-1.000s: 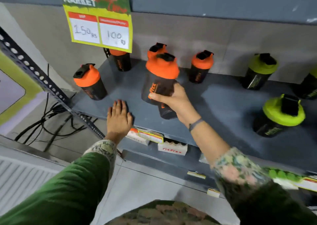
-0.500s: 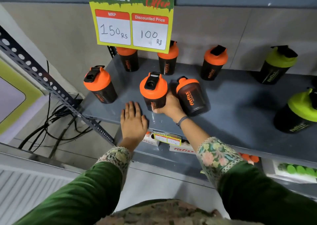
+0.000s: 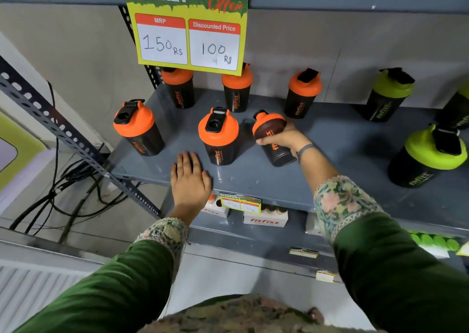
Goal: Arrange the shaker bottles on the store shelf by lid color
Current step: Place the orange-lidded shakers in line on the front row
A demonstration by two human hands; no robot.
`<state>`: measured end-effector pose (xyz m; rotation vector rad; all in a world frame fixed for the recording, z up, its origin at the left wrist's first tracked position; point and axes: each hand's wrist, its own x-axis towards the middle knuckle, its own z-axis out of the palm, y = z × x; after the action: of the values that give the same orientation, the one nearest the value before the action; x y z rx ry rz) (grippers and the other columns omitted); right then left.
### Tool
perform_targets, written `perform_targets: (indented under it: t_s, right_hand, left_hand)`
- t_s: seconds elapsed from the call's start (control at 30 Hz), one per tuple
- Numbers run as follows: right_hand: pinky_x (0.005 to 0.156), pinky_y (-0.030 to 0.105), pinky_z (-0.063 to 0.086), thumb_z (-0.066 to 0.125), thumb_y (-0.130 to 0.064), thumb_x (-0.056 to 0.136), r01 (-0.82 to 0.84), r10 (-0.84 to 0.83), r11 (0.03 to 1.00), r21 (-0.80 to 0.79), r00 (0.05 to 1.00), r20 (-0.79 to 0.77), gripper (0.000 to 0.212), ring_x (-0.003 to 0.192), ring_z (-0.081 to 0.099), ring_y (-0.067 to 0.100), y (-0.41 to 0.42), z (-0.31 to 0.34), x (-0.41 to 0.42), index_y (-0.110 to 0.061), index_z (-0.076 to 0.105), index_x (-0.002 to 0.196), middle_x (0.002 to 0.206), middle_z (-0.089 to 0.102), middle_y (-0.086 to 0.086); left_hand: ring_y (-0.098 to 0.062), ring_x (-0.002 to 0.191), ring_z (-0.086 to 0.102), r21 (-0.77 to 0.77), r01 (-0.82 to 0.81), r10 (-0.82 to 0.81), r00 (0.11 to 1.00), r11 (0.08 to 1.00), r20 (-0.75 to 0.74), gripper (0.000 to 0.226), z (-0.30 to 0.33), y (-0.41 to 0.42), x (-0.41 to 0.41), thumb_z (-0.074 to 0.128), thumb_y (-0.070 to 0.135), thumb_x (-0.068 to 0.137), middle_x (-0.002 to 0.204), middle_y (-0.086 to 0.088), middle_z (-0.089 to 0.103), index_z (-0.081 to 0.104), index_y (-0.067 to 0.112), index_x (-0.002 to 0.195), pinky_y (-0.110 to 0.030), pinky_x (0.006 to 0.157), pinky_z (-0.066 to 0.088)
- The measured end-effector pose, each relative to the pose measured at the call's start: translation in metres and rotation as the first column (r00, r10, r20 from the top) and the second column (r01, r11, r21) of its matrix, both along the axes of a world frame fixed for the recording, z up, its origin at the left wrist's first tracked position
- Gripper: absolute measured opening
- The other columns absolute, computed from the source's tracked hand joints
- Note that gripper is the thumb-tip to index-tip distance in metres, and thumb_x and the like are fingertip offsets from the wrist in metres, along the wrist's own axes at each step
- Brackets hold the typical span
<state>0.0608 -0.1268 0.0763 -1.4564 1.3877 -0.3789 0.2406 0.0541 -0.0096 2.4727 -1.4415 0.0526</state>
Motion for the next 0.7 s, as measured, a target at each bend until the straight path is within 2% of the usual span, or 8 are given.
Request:
perform_targets:
  t_s: [0.1, 0.17, 0.23, 0.27, 0.33, 0.43, 0.53, 0.7]
  right_hand:
    - [0.084, 0.036, 0.052, 0.088, -0.011, 0.056, 0.167, -0.147, 0.986, -0.025, 0.921, 0.360, 0.081, 0.106, 0.063, 0.026, -0.004, 0.006, -0.002, -0.005, 0.051, 0.127, 0.122, 0.064, 0.015]
    - [0.075, 0.030, 0.055, 0.088, -0.010, 0.055, 0.298, -0.204, 0.949, -0.099, 0.824, 0.528, 0.080, 0.098, 0.064, 0.022, 0.002, 0.011, -0.009, -0.006, 0.051, 0.126, 0.115, 0.066, 0.013]
    - [0.079, 0.020, 0.054, 0.086, -0.005, 0.059, 0.349, -0.186, 0.921, -0.171, 0.783, 0.594, 0.083, 0.102, 0.062, 0.017, 0.016, 0.008, -0.016, -0.008, 0.044, 0.130, 0.119, 0.062, 0.009]
    - [0.083, 0.021, 0.054, 0.085, -0.003, 0.059, 0.347, -0.169, 0.918, -0.194, 0.783, 0.598, 0.086, 0.106, 0.060, 0.016, 0.024, 0.000, -0.021, -0.009, 0.040, 0.132, 0.122, 0.060, 0.007]
    - [0.089, 0.033, 0.053, 0.086, -0.003, 0.056, 0.308, -0.147, 0.929, -0.204, 0.813, 0.563, 0.092, 0.113, 0.058, 0.018, 0.037, -0.022, -0.030, -0.013, 0.039, 0.134, 0.126, 0.059, 0.006]
    - [0.104, 0.046, 0.046, 0.089, -0.012, 0.053, 0.256, -0.131, 0.944, -0.211, 0.872, 0.471, 0.094, 0.118, 0.057, 0.022, 0.048, -0.049, -0.037, -0.022, 0.039, 0.132, 0.129, 0.059, 0.005]
    - [0.110, 0.044, 0.041, 0.088, -0.011, 0.057, 0.211, -0.094, 0.953, -0.217, 0.889, 0.447, 0.099, 0.121, 0.052, 0.019, 0.050, -0.052, -0.039, -0.017, 0.032, 0.138, 0.132, 0.053, 0.004]
    - [0.114, 0.036, 0.032, 0.090, -0.012, 0.054, 0.140, -0.031, 0.952, -0.273, 0.929, 0.368, 0.125, 0.135, 0.038, 0.020, 0.052, -0.055, -0.042, -0.016, 0.008, 0.148, 0.149, 0.036, 0.009]
  left_hand:
    - [-0.037, 0.138, 0.021, 0.004, 0.003, -0.003, 1.000, 1.000, 0.002, 0.073, 0.000, 0.000, 0.000, 0.011, 0.040, 0.083, 0.148, -0.026, 0.028, 0.028, -0.001, 0.141, -0.048, 0.112, 0.013]
    - [-0.036, 0.139, 0.019, 0.010, 0.000, 0.000, 1.000, 1.000, 0.005, 0.074, -0.001, -0.001, 0.001, 0.010, 0.040, 0.083, 0.149, -0.025, 0.027, 0.026, -0.001, 0.142, -0.047, 0.113, 0.012]
    - [-0.036, 0.139, 0.018, 0.013, -0.005, 0.005, 1.000, 1.000, 0.003, 0.074, -0.001, -0.001, 0.001, 0.009, 0.041, 0.082, 0.149, -0.025, 0.026, 0.025, 0.000, 0.142, -0.047, 0.113, 0.011]
    - [-0.036, 0.139, 0.018, 0.012, -0.004, 0.004, 1.000, 1.000, 0.000, 0.075, -0.001, -0.001, 0.001, 0.009, 0.041, 0.082, 0.149, -0.025, 0.026, 0.025, 0.000, 0.142, -0.047, 0.113, 0.011]
    - [-0.037, 0.139, 0.019, 0.007, -0.002, 0.002, 1.000, 1.000, -0.004, 0.075, -0.001, -0.001, 0.001, 0.010, 0.041, 0.082, 0.149, -0.026, 0.027, 0.026, -0.001, 0.142, -0.047, 0.113, 0.011]
    - [-0.038, 0.138, 0.021, -0.001, -0.003, 0.003, 1.000, 1.000, -0.013, 0.074, -0.001, -0.001, 0.000, 0.012, 0.040, 0.083, 0.147, -0.027, 0.029, 0.029, -0.002, 0.141, -0.049, 0.113, 0.014]
    - [-0.040, 0.137, 0.023, -0.011, 0.004, -0.004, 1.000, 1.000, -0.015, 0.073, 0.000, -0.001, 0.000, 0.013, 0.040, 0.083, 0.146, -0.029, 0.031, 0.030, -0.003, 0.140, -0.050, 0.112, 0.015]
    - [-0.039, 0.138, 0.020, -0.001, 0.006, -0.006, 1.000, 1.000, -0.013, 0.075, 0.001, 0.000, -0.001, 0.011, 0.041, 0.082, 0.148, -0.027, 0.028, 0.028, -0.002, 0.141, -0.049, 0.113, 0.013]
